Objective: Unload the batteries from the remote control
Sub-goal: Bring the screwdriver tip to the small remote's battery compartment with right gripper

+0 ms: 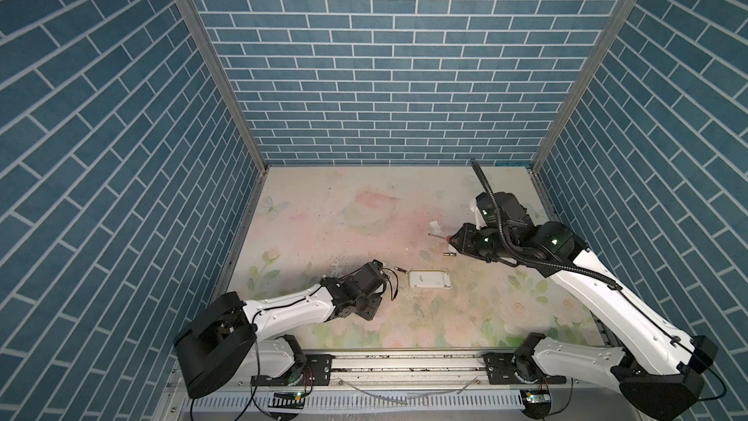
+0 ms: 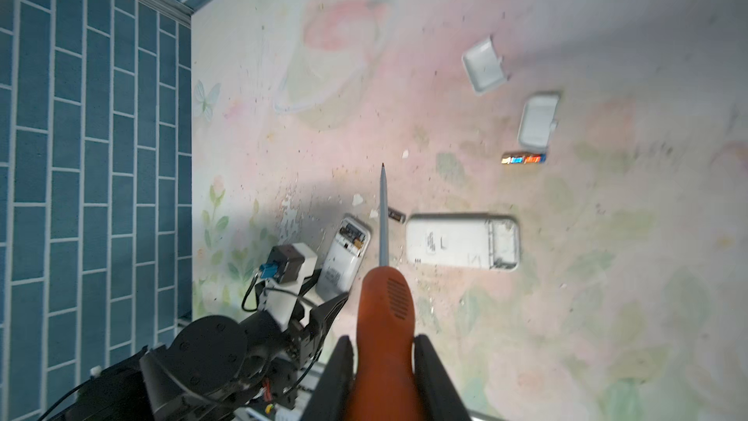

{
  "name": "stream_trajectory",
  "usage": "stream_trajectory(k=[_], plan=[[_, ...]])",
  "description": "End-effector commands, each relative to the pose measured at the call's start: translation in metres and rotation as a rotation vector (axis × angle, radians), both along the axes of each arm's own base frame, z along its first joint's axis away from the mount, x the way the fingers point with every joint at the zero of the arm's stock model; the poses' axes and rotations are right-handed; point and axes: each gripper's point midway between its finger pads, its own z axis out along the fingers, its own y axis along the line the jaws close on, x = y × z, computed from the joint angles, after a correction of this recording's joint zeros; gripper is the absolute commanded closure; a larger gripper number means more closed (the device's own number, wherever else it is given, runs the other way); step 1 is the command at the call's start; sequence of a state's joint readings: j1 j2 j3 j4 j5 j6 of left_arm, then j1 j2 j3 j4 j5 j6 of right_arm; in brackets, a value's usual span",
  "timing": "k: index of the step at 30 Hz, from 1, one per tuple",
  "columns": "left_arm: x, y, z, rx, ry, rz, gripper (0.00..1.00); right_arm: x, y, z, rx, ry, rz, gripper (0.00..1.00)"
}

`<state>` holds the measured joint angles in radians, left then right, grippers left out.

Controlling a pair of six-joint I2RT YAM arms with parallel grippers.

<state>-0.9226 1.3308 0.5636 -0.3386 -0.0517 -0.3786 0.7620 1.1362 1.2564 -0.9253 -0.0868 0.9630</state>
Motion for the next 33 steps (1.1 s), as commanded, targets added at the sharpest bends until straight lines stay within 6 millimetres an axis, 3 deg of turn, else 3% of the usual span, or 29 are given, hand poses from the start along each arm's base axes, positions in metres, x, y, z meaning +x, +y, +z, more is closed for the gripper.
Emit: stream_trajectory(k=[1, 6, 11, 18, 33], plan=[[-0.002, -0.003, -0.012, 0.046, 0.040, -0.014, 0.69, -0.014, 0.017, -0.027, 0.134, 0.186, -0.101, 1.00], [-0.002, -0.006, -0.023, 0.043, 0.057, -0.011, 0.69, -0.015, 0.036, -0.047, 0.173, 0.244, -0.133, 1.00], [-0.003, -0.007, -0.020, 0.016, 0.042, -0.021, 0.69, -0.010, 0.050, -0.051, 0.218, 0.252, -0.160, 1.00], [-0.004, -0.008, -0.016, -0.007, 0.030, -0.024, 0.70, -0.018, 0.071, -0.073, 0.242, 0.303, -0.170, 1.00], [-0.005, -0.008, -0.013, -0.026, 0.023, -0.026, 0.73, -0.026, 0.075, -0.098, 0.193, 0.347, -0.167, 1.00]])
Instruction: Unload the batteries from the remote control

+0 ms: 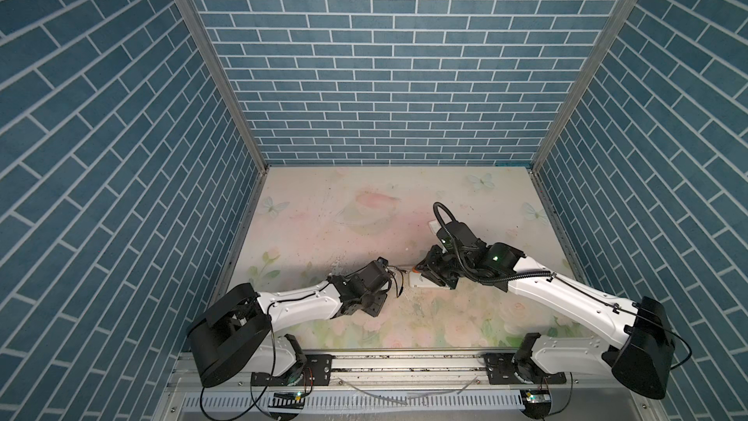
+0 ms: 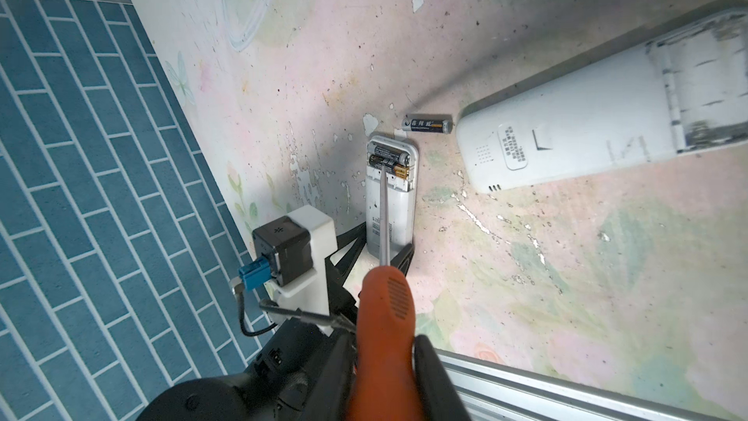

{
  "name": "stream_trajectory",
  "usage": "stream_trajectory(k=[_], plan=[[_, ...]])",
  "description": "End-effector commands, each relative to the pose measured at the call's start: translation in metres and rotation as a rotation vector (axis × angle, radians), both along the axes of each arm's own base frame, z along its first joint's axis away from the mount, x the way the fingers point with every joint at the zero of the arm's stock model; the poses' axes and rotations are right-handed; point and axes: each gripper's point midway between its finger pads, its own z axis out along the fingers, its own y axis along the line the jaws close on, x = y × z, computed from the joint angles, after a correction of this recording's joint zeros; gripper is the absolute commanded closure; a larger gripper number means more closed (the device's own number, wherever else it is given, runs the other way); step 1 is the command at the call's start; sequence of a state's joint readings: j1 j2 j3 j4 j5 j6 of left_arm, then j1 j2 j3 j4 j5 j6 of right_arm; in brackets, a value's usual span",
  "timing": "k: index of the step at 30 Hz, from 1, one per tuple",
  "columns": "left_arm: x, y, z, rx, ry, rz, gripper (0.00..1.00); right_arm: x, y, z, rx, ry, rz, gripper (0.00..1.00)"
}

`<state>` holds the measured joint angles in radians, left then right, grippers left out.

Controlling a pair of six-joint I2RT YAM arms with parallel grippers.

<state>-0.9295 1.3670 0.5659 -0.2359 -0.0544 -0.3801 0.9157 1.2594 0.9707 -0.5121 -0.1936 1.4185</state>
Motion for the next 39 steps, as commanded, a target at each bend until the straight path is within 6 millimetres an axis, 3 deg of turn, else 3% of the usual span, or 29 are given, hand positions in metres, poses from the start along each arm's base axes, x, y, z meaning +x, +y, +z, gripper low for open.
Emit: stream_trajectory(k=[1, 19, 39], plan=[[-0.016, 0.009, -0.014, 0.028, 0.064, -0.022, 0.73, -0.004, -0.001, -0.013, -0.011, 0.045, -0.025, 1.00], [-0.016, 0.007, -0.015, 0.025, 0.071, -0.027, 0.75, -0.005, -0.003, -0.031, -0.032, 0.053, -0.036, 1.00], [-0.017, 0.006, -0.015, 0.022, 0.074, -0.032, 0.77, 0.006, 0.007, -0.007, -0.042, -0.019, 0.005, 1.00]])
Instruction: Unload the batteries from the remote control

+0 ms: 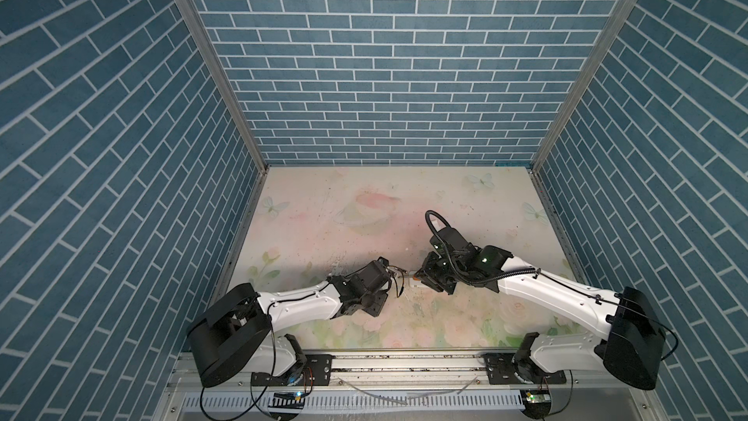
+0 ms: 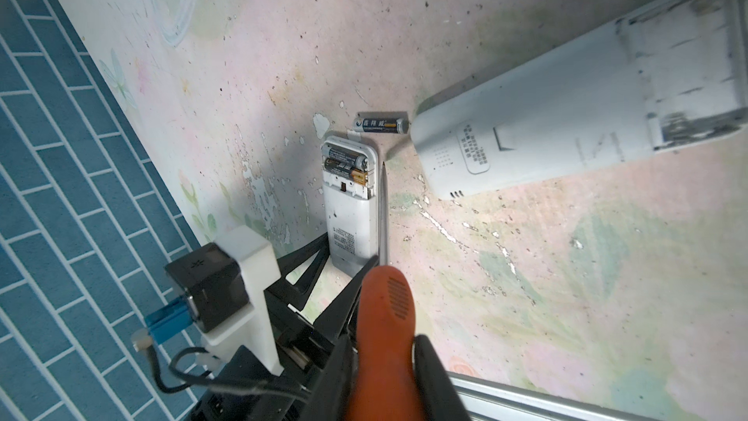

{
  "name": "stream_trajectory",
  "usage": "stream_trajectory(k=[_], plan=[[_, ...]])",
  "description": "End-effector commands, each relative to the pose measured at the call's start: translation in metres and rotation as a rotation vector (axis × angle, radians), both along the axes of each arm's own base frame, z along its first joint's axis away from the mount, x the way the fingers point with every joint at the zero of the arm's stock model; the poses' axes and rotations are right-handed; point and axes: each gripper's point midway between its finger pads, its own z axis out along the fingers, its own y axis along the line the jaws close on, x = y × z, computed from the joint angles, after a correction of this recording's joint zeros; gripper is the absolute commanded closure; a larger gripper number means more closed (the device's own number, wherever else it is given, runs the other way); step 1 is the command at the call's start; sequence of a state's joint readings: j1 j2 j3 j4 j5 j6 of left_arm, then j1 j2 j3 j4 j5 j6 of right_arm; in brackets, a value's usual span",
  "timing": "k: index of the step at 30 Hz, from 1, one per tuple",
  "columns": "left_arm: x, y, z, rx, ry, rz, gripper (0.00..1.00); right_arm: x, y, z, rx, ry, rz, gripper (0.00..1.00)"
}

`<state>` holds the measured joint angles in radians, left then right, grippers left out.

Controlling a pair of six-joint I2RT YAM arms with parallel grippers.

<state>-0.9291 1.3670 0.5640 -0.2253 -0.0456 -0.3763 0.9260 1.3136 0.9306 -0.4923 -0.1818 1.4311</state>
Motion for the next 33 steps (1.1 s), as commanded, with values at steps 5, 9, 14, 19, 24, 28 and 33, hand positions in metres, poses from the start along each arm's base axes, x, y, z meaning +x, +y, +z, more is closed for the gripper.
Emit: stream_trajectory(k=[5, 9, 14, 19, 24, 28, 33], plan=[[-0.018, 0.009, -0.016, 0.034, 0.076, -0.026, 0.77, 0.011, 0.010, 0.034, 0.013, -0.095, 0.028, 1.00], [-0.017, 0.009, -0.015, 0.033, 0.075, -0.026, 0.78, 0.012, 0.011, 0.037, 0.010, -0.102, 0.038, 1.00], [-0.017, 0.008, -0.014, 0.030, 0.073, -0.026, 0.78, 0.008, 0.009, 0.025, 0.003, -0.080, 0.030, 1.00], [-0.018, 0.008, -0.015, 0.031, 0.075, -0.027, 0.78, 0.005, 0.005, 0.015, -0.005, -0.061, 0.016, 1.00], [-0.017, 0.008, -0.015, 0.030, 0.074, -0.026, 0.79, 0.004, 0.005, 0.015, -0.011, -0.054, 0.020, 1.00], [-0.018, 0.008, -0.015, 0.030, 0.075, -0.027, 0.79, 0.002, 0.004, 0.011, -0.019, -0.044, 0.019, 1.00], [-0.017, 0.008, -0.014, 0.028, 0.073, -0.027, 0.80, 0.001, 0.005, 0.009, -0.022, -0.038, 0.021, 1.00]])
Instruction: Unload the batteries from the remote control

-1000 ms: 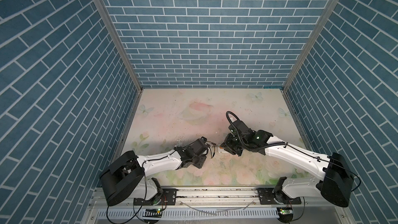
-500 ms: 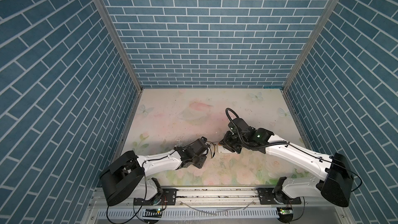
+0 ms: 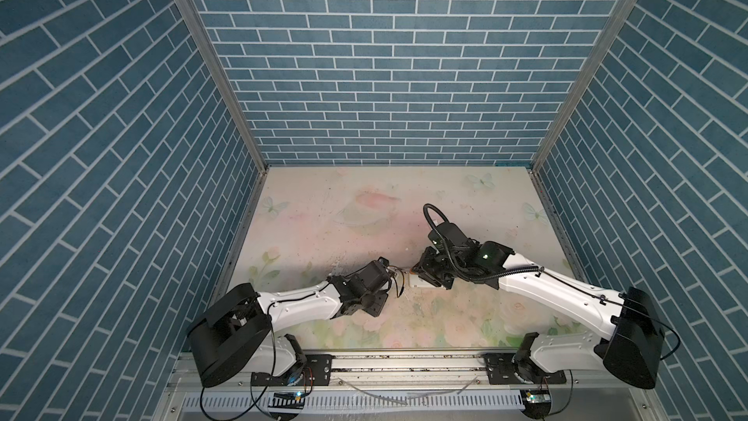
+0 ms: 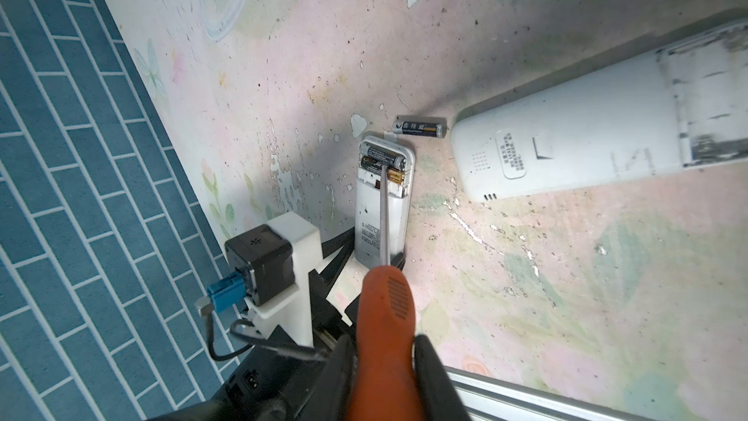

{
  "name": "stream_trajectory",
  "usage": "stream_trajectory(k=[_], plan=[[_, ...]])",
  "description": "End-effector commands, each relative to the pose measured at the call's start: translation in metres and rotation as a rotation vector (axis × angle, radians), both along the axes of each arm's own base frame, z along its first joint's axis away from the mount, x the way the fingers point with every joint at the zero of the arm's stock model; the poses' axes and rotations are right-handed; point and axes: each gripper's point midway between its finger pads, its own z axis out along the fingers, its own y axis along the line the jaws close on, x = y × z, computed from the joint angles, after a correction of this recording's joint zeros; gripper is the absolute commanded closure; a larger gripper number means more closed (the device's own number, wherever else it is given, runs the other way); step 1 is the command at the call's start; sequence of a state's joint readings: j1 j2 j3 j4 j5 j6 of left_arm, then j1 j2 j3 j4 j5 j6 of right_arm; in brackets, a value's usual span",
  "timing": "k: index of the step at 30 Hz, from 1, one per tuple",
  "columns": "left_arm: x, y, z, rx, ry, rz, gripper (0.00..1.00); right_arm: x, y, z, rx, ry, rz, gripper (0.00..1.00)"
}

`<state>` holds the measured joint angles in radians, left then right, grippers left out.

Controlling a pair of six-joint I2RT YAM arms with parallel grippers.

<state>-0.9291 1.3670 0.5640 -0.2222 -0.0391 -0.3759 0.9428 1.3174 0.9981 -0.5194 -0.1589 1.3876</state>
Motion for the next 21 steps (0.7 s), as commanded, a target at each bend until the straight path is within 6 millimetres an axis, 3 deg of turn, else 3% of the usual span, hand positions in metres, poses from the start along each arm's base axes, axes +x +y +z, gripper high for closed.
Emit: stream_trajectory(k=[1, 21], plan=[[-0.0174, 0.0098, -0.0149, 0.035, 0.072, -0.023, 0.80, -0.0034, -0.0051, -0.0118, -0.034, 0.024, -0.019, 1.00], [-0.0178, 0.0094, -0.0147, 0.033, 0.073, -0.025, 0.81, -0.0086, -0.0103, -0.0217, -0.058, 0.046, -0.029, 1.00]])
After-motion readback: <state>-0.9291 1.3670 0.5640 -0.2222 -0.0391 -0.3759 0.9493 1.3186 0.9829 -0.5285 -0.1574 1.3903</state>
